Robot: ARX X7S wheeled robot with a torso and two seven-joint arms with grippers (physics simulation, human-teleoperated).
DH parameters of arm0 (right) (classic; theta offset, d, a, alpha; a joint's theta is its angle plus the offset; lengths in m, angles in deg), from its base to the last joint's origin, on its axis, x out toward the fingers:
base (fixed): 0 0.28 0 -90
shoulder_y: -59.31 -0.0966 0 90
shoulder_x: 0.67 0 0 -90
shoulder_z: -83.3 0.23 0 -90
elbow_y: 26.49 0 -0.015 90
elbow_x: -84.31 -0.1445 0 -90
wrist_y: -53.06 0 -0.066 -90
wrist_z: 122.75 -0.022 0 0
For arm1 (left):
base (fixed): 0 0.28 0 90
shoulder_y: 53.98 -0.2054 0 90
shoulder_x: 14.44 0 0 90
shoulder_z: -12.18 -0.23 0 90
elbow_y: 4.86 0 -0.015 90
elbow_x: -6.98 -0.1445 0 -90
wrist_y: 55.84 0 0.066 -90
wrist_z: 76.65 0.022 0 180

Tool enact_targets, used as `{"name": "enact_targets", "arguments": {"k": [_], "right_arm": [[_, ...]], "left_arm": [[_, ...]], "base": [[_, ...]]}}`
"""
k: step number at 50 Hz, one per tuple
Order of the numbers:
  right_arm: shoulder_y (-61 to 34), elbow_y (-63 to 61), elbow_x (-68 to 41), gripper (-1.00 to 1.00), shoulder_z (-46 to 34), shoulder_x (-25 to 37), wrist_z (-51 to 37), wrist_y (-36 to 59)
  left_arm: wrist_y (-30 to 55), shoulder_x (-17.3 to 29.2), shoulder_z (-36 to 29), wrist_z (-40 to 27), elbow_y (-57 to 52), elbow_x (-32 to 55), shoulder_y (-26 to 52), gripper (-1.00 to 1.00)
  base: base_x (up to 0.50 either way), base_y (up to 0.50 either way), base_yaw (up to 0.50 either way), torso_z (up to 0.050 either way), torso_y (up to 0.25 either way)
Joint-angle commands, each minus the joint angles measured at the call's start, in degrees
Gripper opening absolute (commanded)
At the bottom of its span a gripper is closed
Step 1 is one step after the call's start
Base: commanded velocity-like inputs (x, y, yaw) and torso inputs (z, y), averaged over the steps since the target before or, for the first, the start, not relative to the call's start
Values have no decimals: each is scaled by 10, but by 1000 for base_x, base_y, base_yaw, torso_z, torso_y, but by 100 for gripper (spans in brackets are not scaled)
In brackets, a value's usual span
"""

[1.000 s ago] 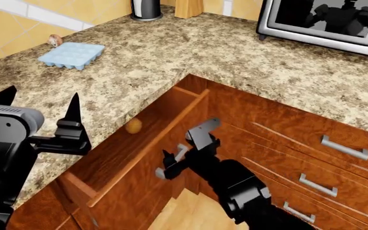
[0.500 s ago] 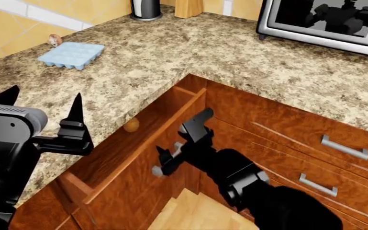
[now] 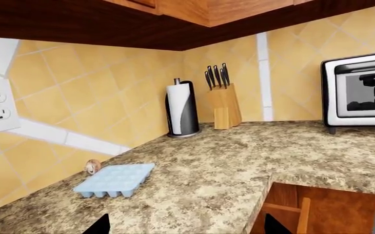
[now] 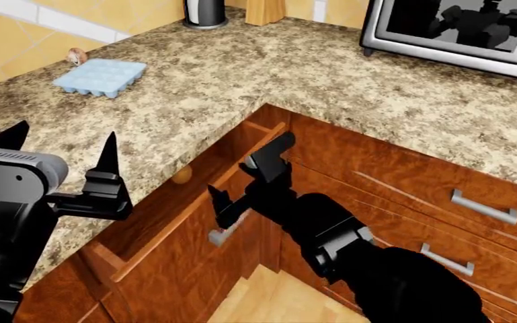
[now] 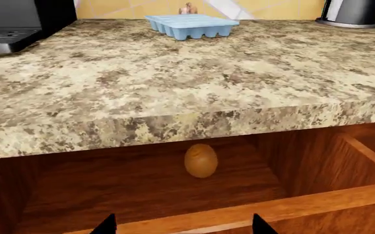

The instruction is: Close the right drawer.

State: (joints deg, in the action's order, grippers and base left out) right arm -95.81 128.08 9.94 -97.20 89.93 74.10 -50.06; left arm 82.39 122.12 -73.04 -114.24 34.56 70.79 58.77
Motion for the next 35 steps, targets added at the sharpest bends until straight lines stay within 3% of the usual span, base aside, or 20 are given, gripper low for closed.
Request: {"name": "enact_targets", "arguments": {"k": [1, 18, 25, 35], "right_arm": [[-17, 4, -8, 100, 28, -6, 3, -21], [14, 102, 42, 100, 32, 1, 6, -35], [-17, -273, 69, 100, -8, 186, -185, 25], [-71, -553, 96, 100, -21, 337, -344, 66]], "left_arm": [[-4, 1, 0, 0, -1, -1, -4, 100], [-3, -1, -10, -4, -5, 2, -1, 100], [-4, -1, -11, -5, -6, 5, 1, 100], [-7, 0, -13, -4, -6, 3, 1, 100]], "base": [[0, 0, 0, 0, 0], [0, 0, 0, 0, 0], [0, 0, 0, 0, 0], [0, 0, 0, 0, 0]]}}
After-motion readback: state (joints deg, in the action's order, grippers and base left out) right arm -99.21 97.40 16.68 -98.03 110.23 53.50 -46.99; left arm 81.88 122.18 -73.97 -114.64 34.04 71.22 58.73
